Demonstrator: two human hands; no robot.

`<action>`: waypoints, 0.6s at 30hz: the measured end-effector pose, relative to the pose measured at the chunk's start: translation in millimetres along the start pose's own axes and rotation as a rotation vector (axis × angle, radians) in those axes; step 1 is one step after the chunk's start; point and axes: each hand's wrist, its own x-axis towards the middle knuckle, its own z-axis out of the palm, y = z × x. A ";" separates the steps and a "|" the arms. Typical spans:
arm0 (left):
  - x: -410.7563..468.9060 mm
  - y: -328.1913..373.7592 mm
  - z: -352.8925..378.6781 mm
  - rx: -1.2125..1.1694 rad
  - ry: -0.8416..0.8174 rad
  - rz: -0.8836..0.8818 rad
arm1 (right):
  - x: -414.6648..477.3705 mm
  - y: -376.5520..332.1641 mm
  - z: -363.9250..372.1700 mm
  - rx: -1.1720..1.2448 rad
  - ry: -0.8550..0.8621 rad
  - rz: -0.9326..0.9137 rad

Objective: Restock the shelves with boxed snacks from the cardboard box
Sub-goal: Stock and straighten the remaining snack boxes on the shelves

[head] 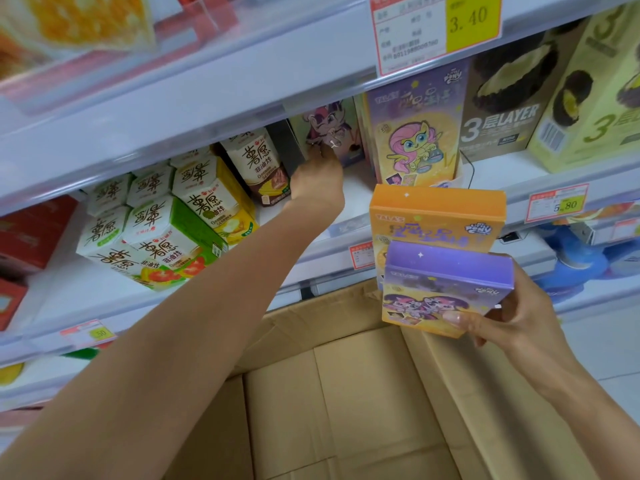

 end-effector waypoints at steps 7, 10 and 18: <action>-6.3 -5.9 -8.1 0.044 -0.070 -0.011 | 0.4 -2.6 2.1 -0.007 -0.001 -0.015; -5.4 -11.4 -10.5 0.036 -0.048 -0.010 | 0.7 -4.0 4.2 -0.021 0.002 -0.008; -56.6 -17.1 -20.7 -0.217 0.227 0.098 | 10.4 -15.5 6.3 0.011 -0.027 -0.013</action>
